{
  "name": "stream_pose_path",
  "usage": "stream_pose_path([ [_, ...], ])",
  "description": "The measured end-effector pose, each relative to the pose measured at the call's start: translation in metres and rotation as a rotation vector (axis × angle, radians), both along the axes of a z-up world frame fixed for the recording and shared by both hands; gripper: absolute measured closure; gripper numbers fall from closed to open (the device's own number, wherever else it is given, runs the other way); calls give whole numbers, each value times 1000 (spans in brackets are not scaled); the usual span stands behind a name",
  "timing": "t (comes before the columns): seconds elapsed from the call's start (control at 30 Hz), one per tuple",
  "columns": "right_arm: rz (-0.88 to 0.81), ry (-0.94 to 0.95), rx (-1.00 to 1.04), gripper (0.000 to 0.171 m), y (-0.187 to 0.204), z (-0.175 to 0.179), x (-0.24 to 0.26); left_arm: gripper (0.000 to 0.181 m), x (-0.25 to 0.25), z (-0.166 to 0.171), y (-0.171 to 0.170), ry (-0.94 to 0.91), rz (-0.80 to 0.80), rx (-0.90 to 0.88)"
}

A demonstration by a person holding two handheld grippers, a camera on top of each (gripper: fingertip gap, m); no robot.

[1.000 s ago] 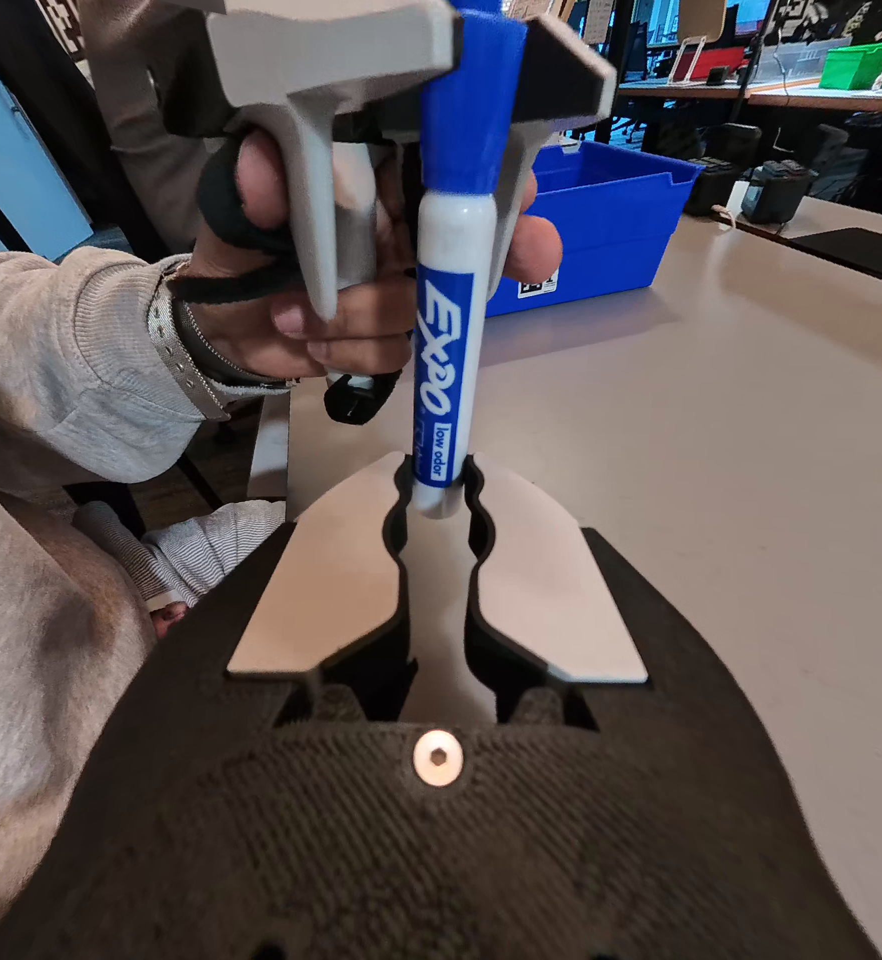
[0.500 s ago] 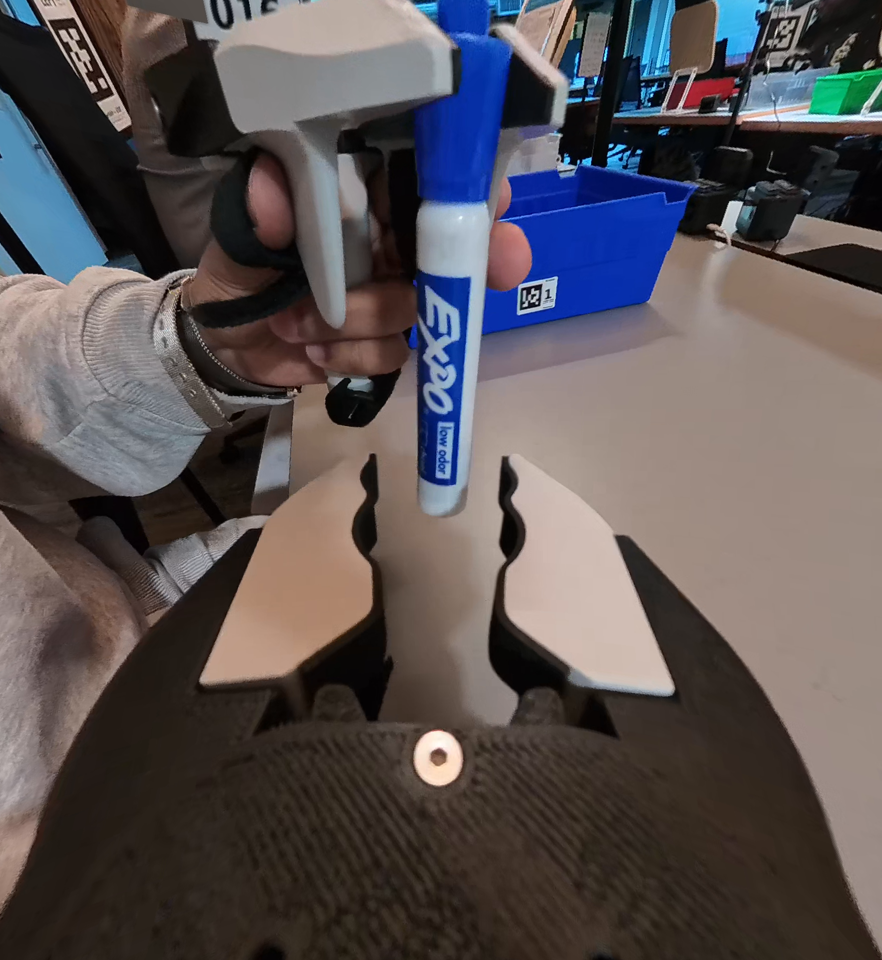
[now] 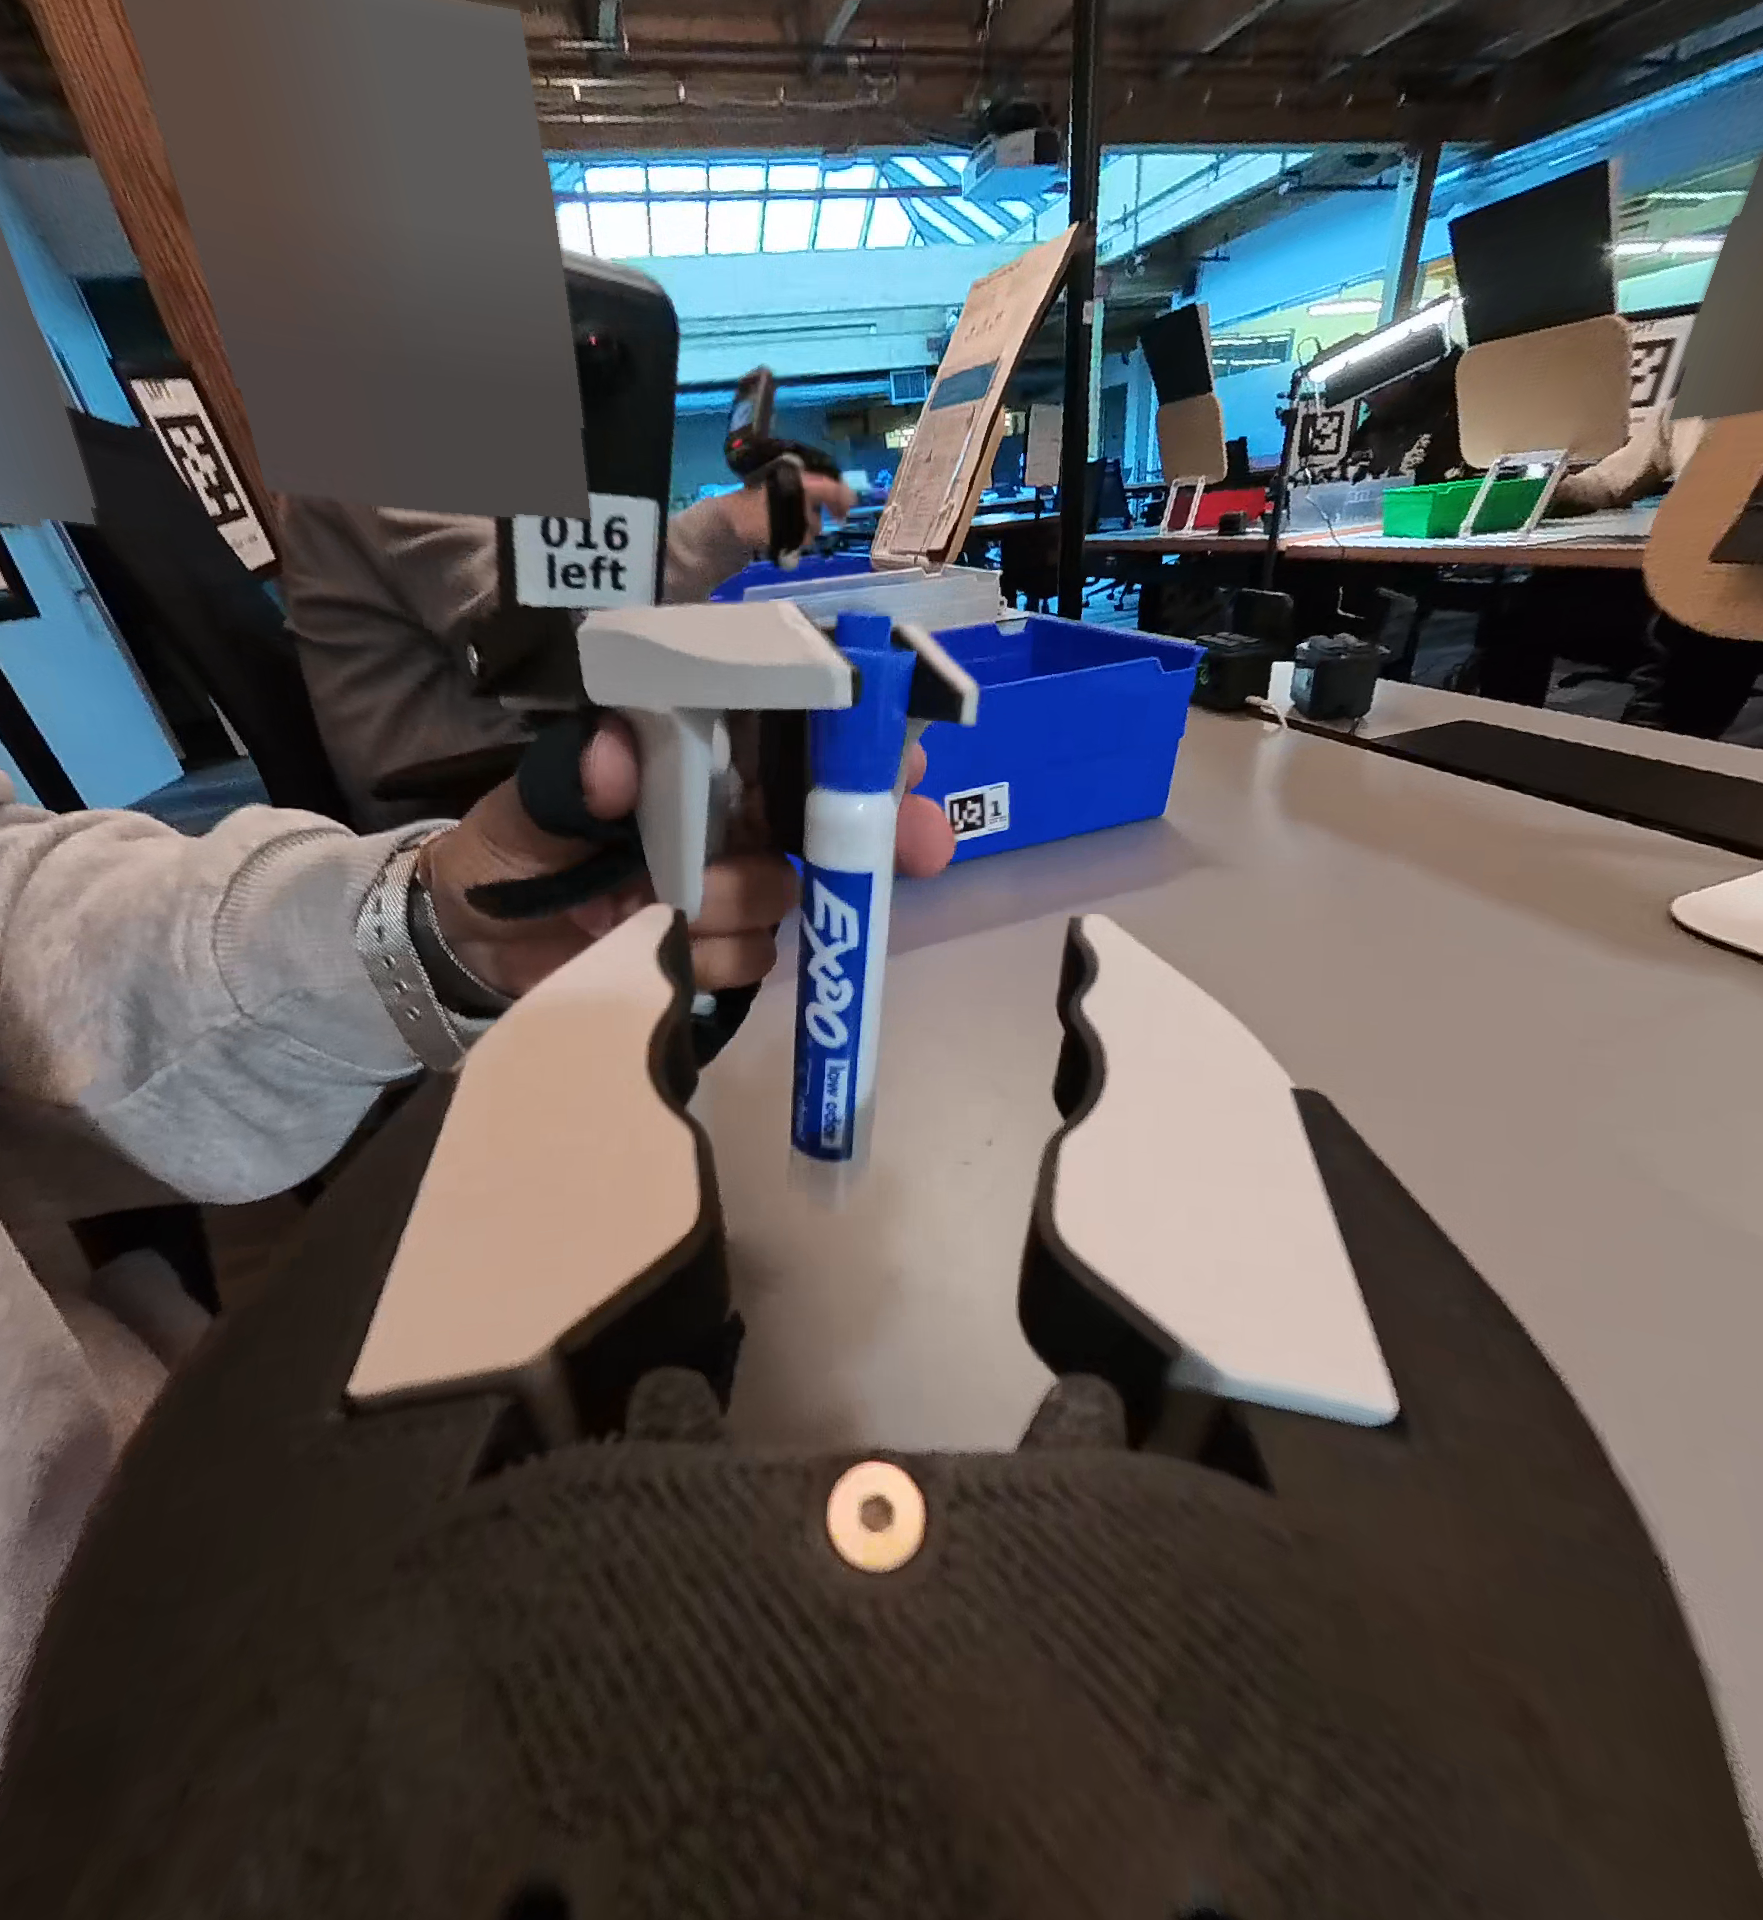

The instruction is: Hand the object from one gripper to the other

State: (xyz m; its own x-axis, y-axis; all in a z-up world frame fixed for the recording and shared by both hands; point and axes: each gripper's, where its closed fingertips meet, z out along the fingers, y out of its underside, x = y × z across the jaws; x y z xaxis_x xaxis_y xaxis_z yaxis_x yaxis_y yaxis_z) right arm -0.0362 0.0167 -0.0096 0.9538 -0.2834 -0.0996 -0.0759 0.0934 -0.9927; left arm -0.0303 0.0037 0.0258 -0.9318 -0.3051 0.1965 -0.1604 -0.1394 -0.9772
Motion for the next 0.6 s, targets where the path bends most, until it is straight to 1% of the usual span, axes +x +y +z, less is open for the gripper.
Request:
stream_pose_path([
  [0.17, 15, 10, 14, 115, 0, 3, -2, 162, -3, -6, -6, 18, -30, 0],
  [0.43, 38, 6, -45, 135, 6, -6, -7, 162, -10, -7, -12, 25, -72, -11],
  [0.53, 46, -11, -54, 146, 7, -6, -10, 162, -11, -7, -13, 26, -73, -15],
  [0.6, 43, -18, -56, 147, 8, -5, -10, 162, -11, -6, -12, 25, -76, -19],
])
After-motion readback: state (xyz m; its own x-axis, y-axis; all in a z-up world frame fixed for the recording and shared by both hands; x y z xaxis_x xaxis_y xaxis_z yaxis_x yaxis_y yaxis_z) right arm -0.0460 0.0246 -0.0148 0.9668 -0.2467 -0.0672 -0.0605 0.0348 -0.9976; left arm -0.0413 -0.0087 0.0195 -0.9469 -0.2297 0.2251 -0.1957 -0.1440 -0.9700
